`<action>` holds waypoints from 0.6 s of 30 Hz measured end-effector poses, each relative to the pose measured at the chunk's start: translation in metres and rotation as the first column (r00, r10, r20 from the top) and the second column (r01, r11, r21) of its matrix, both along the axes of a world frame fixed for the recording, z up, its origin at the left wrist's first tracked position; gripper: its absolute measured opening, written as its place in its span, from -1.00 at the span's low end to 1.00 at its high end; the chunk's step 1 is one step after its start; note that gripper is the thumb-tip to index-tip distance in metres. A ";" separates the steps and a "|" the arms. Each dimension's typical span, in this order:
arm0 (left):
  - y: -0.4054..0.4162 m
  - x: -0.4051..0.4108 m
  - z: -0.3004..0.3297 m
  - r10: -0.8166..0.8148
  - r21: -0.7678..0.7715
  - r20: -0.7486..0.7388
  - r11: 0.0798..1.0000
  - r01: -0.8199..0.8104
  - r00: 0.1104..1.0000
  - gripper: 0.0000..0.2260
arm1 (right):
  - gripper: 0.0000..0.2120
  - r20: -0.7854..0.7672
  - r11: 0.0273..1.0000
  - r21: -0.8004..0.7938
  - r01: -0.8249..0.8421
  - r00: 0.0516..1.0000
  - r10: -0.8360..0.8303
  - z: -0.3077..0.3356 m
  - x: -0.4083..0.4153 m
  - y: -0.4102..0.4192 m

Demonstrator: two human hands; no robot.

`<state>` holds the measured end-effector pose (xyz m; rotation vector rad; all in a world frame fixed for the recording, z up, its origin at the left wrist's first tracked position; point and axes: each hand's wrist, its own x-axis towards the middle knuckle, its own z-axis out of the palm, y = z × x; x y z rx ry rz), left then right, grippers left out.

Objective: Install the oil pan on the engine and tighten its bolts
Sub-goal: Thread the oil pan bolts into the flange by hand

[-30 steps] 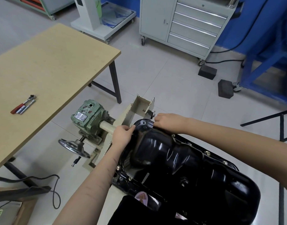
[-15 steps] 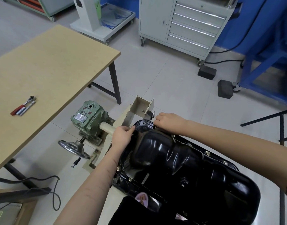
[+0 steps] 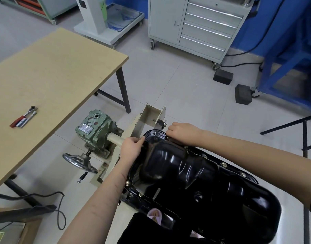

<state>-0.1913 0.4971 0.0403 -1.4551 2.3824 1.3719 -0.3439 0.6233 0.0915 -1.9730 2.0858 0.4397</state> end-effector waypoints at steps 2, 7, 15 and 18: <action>0.000 0.000 -0.001 0.011 0.006 -0.004 1.000 -0.011 1.000 -0.60 | -0.72 -0.031 1.000 0.017 0.009 0.999 -0.008 -0.001 0.001 0.000; 0.000 0.000 -0.001 0.046 0.037 -0.017 0.998 -0.045 0.999 -0.64 | -0.66 0.103 0.988 0.015 0.155 0.982 -0.156 0.009 -0.006 0.008; 0.000 -0.001 -0.002 0.049 0.037 -0.013 0.998 -0.048 0.999 -0.65 | -0.78 0.336 0.942 0.037 0.334 0.884 -0.326 0.030 -0.031 0.091; 0.000 -0.001 -0.002 0.050 0.040 -0.004 0.998 -0.050 0.999 -0.65 | -0.74 0.262 0.961 0.099 0.260 0.924 -0.277 0.026 -0.026 0.112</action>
